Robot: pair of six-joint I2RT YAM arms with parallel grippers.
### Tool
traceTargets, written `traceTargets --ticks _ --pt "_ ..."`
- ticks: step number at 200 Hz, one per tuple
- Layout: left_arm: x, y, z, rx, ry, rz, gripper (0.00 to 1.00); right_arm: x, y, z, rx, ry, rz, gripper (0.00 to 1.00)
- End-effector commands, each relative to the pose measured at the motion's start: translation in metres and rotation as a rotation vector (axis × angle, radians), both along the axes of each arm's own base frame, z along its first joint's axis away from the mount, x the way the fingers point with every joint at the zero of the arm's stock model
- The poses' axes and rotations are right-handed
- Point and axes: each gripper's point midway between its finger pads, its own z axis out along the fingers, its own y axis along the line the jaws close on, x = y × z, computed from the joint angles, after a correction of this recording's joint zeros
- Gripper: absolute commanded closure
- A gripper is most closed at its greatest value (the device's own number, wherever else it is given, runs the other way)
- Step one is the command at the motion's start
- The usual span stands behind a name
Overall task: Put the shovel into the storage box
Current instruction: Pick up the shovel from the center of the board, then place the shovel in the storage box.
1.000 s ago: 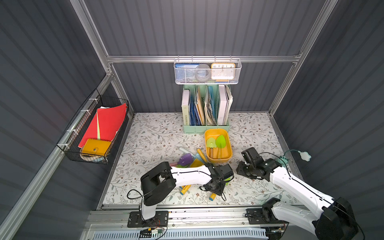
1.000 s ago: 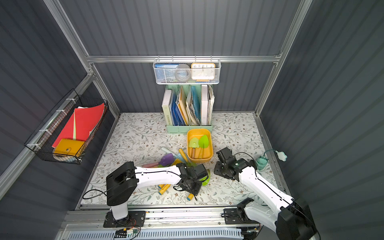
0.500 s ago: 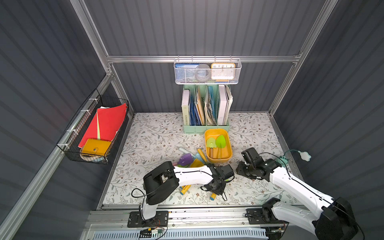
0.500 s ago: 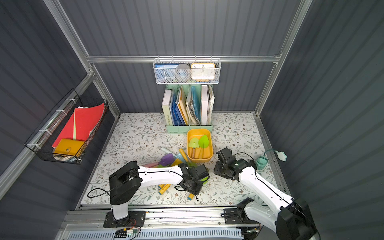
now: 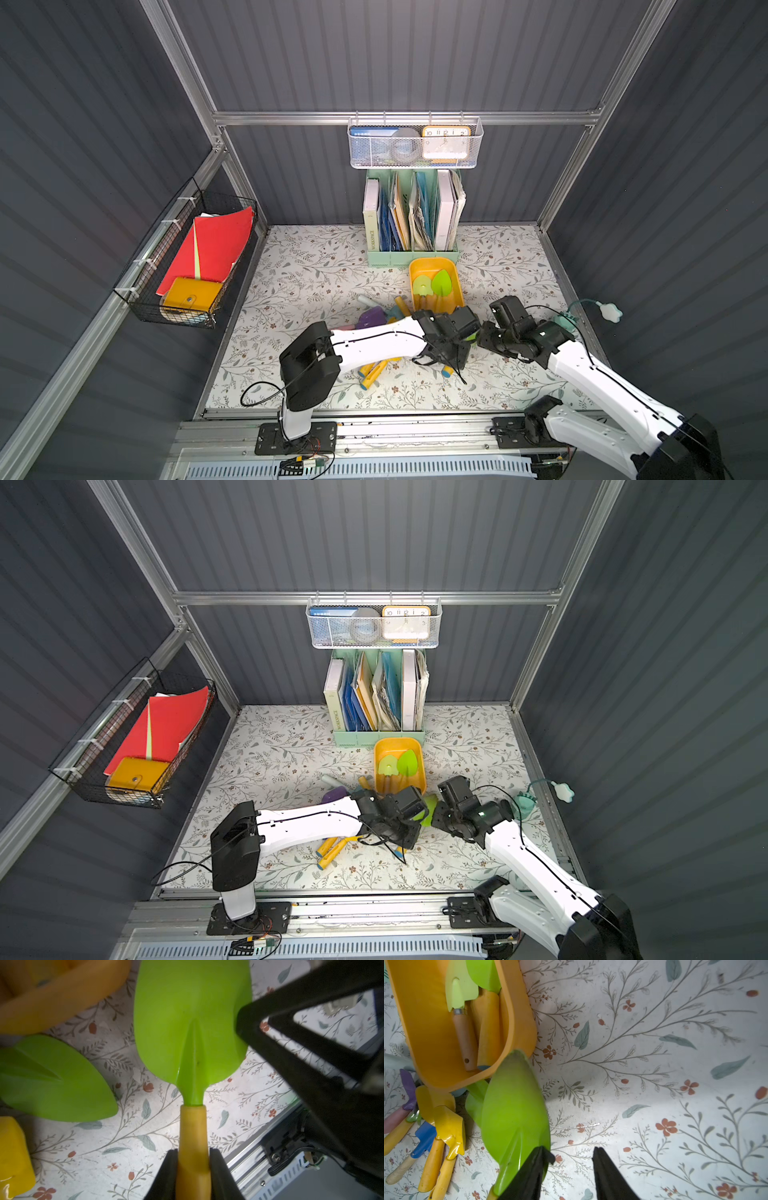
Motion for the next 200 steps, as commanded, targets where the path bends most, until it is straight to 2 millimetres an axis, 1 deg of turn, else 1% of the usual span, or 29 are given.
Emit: traceTargets --ticks 1,33,65,95,136,179,200 --pt "0.041 0.002 0.037 -0.081 -0.08 0.085 0.9 0.0 -0.003 0.005 -0.005 0.003 -0.021 0.57" --pt "0.085 0.003 0.059 -0.108 -0.154 0.17 0.9 0.002 -0.001 0.006 0.001 0.0 -0.023 0.57" --pt "0.12 0.006 0.062 -0.08 -0.203 0.213 0.93 0.007 -0.001 0.008 -0.001 -0.01 -0.03 0.57" --pt "0.148 0.01 0.054 -0.059 -0.21 0.249 0.95 0.01 0.0 0.006 -0.004 -0.004 -0.033 0.57" --pt "0.18 0.016 0.045 -0.054 -0.228 0.324 0.96 0.016 0.003 0.006 -0.006 0.001 -0.035 0.57" --pt "0.203 0.014 0.025 -0.061 -0.22 0.404 0.95 0.023 0.002 0.01 -0.022 -0.006 -0.039 0.57" --pt "0.211 0.01 0.013 -0.07 -0.207 0.439 0.95 0.024 0.002 0.012 -0.022 -0.008 -0.042 0.57"
